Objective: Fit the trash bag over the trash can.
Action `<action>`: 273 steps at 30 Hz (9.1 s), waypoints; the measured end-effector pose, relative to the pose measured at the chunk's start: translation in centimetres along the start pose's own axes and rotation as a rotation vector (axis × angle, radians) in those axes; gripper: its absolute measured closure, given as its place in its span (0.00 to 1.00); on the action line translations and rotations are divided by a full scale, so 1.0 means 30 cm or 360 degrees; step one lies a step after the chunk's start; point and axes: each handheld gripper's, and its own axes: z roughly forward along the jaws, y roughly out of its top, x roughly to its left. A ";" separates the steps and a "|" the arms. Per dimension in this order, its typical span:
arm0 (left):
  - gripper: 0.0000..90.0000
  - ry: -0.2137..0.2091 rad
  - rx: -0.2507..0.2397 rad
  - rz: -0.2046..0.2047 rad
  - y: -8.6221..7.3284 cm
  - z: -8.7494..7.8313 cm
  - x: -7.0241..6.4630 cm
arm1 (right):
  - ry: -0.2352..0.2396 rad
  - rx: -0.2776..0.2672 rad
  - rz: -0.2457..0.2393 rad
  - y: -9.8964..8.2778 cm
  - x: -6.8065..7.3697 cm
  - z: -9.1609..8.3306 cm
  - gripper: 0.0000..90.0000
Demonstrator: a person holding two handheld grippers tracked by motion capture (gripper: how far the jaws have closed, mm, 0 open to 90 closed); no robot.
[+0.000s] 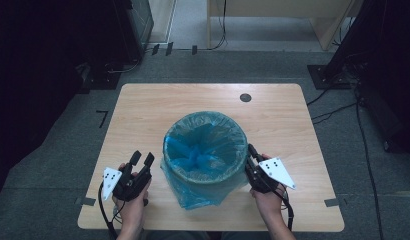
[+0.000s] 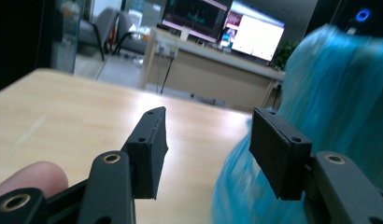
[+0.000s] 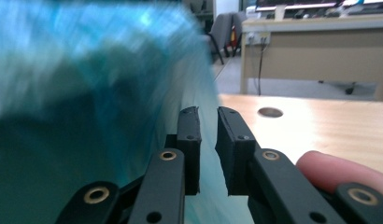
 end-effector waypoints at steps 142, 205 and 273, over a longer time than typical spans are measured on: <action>0.10 0.0304 0.1101 0.0409 -0.102 -0.032 0.270 | 0.2331 0.1166 -0.1838 0.214 0.441 0.397 1.00; 0.10 0.0306 0.1100 0.0408 -0.103 -0.030 0.268 | 0.2141 0.0881 -0.2036 0.532 0.246 0.117 1.00; 0.10 0.0308 0.1097 0.0407 -0.103 -0.031 0.268 | 0.0534 0.1128 -0.0513 0.081 -0.273 -0.027 0.00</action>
